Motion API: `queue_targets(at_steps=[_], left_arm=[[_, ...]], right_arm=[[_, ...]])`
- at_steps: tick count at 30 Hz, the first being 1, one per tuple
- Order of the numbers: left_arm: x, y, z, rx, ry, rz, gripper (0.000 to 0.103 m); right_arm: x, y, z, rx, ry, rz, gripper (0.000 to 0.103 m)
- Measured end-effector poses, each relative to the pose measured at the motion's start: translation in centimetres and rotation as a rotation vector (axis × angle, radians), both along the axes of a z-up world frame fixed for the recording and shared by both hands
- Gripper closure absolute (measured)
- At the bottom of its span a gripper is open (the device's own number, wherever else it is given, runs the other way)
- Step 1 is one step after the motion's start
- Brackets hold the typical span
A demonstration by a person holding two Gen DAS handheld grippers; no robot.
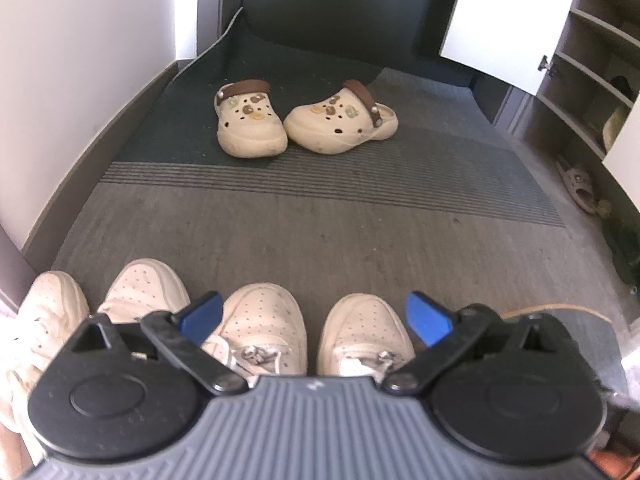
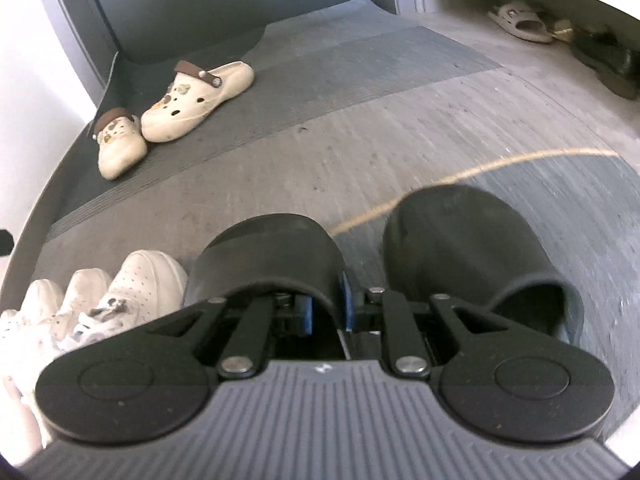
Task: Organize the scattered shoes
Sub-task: 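Grasp a black slide with the right tool and set it beside its mate, then grasp the other black slide with the right tool and align it alongside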
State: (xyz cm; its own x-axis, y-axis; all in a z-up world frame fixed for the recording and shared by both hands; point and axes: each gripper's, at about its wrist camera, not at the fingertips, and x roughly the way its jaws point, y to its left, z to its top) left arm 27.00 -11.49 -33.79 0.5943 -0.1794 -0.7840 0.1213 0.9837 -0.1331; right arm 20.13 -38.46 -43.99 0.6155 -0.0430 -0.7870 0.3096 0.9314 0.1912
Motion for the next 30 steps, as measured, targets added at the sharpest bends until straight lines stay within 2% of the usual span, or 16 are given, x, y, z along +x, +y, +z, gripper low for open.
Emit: queue_targets(at_steps=[5,8,13,18,22,24,25,26,28,30], left_arm=[[0.0,0.0,0.0,-0.004,-0.006,0.000,0.004],[0.1,0.2,0.0,-0.007,0.000,0.009,0.004],[0.0,0.0,-0.1,-0.010,0.004,0.004,0.004],[-0.2,-0.5,-0.1,-0.009,0.002,-0.020,0.004],[-0.3,-0.7,-0.3,-0.001,0.004,-0.028,0.004],[-0.3,-0.7,-0.4,0.001,0.008,-0.024,0.004],[-0.3,-0.7,-0.4,0.001,0.011,-0.023,0.004],[-0.3,-0.8,-0.4,0.000,0.011,-0.022,0.004],[-0.4,-1.1,-0.3,-0.003,0.006,-0.027,0.004],[-0.5,-1.4,-0.2,0.000,-0.001,-0.038,0.004]], right_arm=[[-0.2,3.5,-1.2,-0.137,0.002,0.110,0.079],[-0.4,4.7,-1.4,-0.158,-0.006,0.125,0.075],[-0.1,4.3,-1.1,-0.128,-0.035,0.151,0.075],[0.4,5.1,-1.0,-0.152,-0.056,0.201,0.073],[0.6,3.9,-1.4,-0.101,-0.019,0.200,0.071],[0.5,2.9,-1.4,-0.053,-0.003,0.220,0.066],[0.4,2.5,-1.3,-0.032,0.005,0.225,0.057],[0.3,2.1,-1.2,-0.012,0.013,0.230,0.044],[-0.3,1.3,-0.9,0.020,0.015,0.235,0.033],[-1.0,0.8,-0.4,0.031,0.005,0.239,0.032]])
